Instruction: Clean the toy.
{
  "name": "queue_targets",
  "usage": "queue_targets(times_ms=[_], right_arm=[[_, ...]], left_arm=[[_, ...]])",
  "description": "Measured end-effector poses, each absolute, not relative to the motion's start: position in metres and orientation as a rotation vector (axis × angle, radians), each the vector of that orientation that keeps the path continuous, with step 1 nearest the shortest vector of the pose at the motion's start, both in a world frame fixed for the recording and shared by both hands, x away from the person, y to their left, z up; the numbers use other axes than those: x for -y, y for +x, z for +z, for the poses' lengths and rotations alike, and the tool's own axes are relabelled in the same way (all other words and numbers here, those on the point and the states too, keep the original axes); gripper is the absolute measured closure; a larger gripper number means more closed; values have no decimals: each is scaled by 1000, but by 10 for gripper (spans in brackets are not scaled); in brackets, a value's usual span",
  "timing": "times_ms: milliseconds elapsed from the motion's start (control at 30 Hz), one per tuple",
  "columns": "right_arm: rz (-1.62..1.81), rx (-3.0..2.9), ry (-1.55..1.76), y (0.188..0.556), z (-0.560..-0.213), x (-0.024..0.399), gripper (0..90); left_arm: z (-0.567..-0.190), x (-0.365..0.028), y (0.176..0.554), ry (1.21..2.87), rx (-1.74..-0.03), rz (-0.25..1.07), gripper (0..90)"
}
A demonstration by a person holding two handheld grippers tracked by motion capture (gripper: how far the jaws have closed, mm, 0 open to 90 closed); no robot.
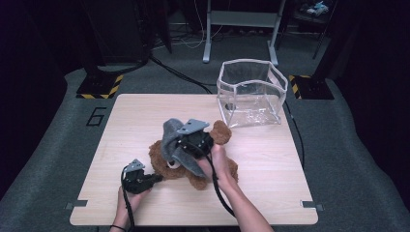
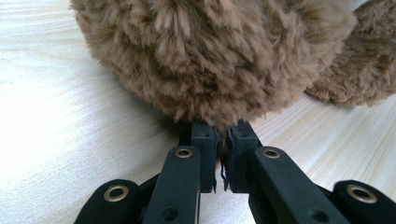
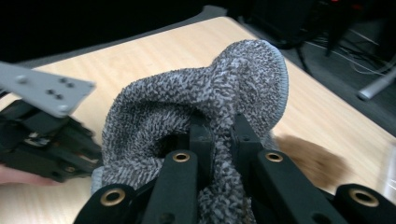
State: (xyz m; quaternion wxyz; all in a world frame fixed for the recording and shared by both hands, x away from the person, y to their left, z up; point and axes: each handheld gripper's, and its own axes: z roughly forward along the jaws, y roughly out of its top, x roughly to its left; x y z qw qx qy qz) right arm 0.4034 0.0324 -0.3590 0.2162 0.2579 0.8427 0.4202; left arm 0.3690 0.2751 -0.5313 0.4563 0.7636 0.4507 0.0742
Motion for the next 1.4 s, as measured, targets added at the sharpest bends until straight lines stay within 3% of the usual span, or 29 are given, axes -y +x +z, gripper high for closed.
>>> queue_targets(times_ms=[233,400,1100,1400], right_arm=[[962,-2471,528,392,-402,-87,831],[923,-2456,520,389,-410,-85,832],[855,-2282,912,409,-415,39,832],[753,-2243,1067,419,-442,82,832]], left_arm=[[-531,-276,370,1887,-1109,180,845],[-531,-276,370,1887,-1115,175,845],[-532,-276,370,1866,-1120,183,845],[-532,-276,370,1859,-1126,182,845]])
